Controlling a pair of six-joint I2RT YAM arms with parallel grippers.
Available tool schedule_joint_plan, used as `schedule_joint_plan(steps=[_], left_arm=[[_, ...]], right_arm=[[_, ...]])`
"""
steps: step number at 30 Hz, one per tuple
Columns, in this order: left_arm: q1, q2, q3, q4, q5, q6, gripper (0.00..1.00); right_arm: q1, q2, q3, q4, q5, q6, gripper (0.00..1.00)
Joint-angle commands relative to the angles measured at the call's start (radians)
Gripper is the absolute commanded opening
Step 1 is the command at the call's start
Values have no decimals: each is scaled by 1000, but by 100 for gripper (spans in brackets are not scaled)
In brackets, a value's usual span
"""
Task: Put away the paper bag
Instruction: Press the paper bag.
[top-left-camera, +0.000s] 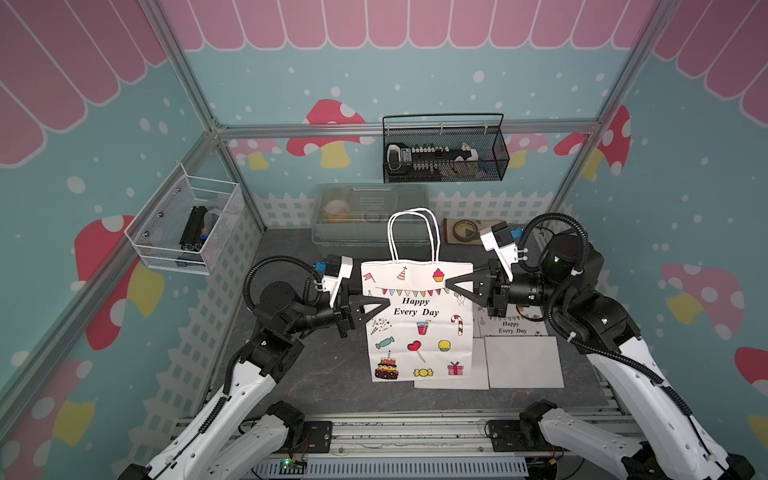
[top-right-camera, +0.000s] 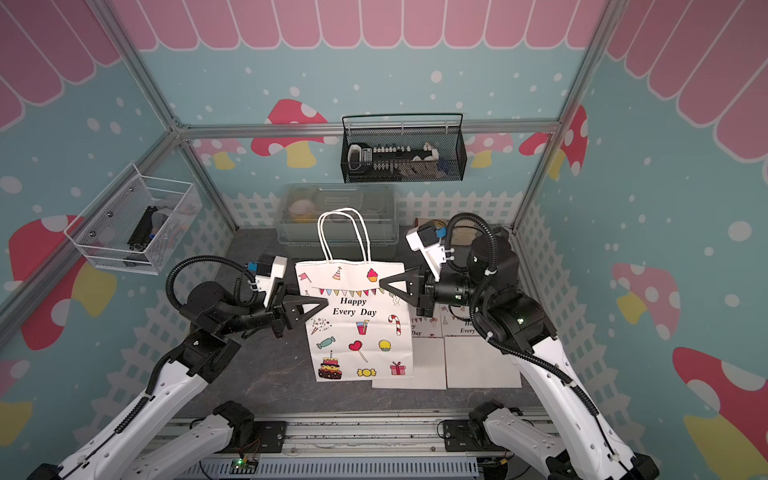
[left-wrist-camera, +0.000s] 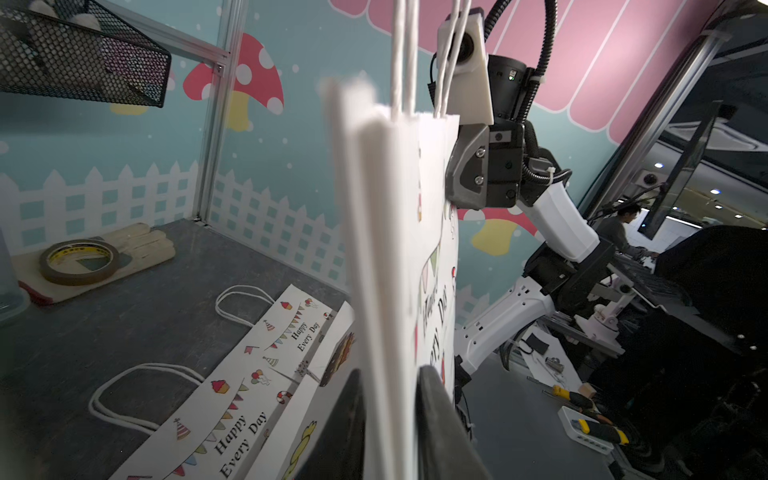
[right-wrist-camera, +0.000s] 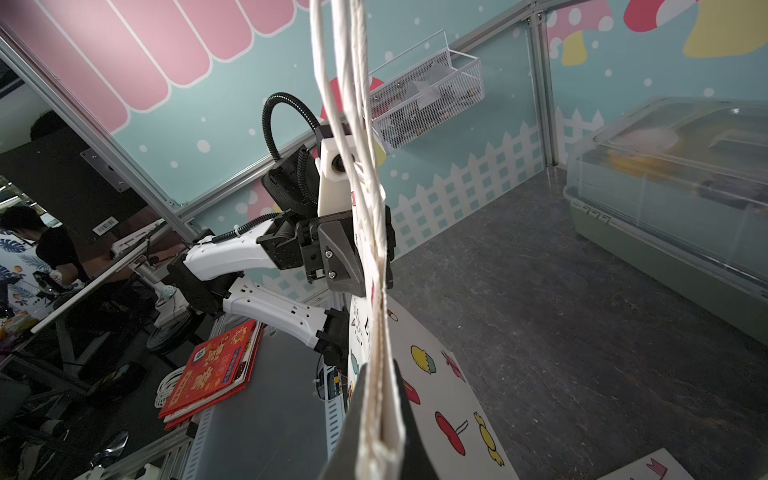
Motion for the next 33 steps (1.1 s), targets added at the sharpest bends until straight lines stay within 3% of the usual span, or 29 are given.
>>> schedule_joint_plan(steps=[1, 4, 8, 11, 14, 21, 24, 33], left_arm=[[-6, -20, -5, 23, 12, 0, 12], [-6, -28, -6, 32, 5, -4, 3], [-3, -28, 3, 44, -19, -31, 0], [-3, -21, 6, 81, -22, -69, 0], [-3, -14, 3, 107, -6, -89, 0], [0, 0, -5, 186, 19, -148, 0], [3, -8, 1, 209, 18, -181, 0], [10, -8, 10, 95, 27, -107, 0]], right_arm=[[-5, -23, -2, 74, -17, 26, 0], [-5, -31, -11, 82, -19, 31, 5], [-5, -51, -47, 102, -19, 37, 32], [-2, -72, -148, 261, -39, 140, 51], [1, -107, -217, 315, -21, 163, 58], [1, -121, -168, 179, 15, 71, 61], [1, -112, -159, 172, -9, 72, 53], [1, -118, -99, 79, -2, 26, 29]])
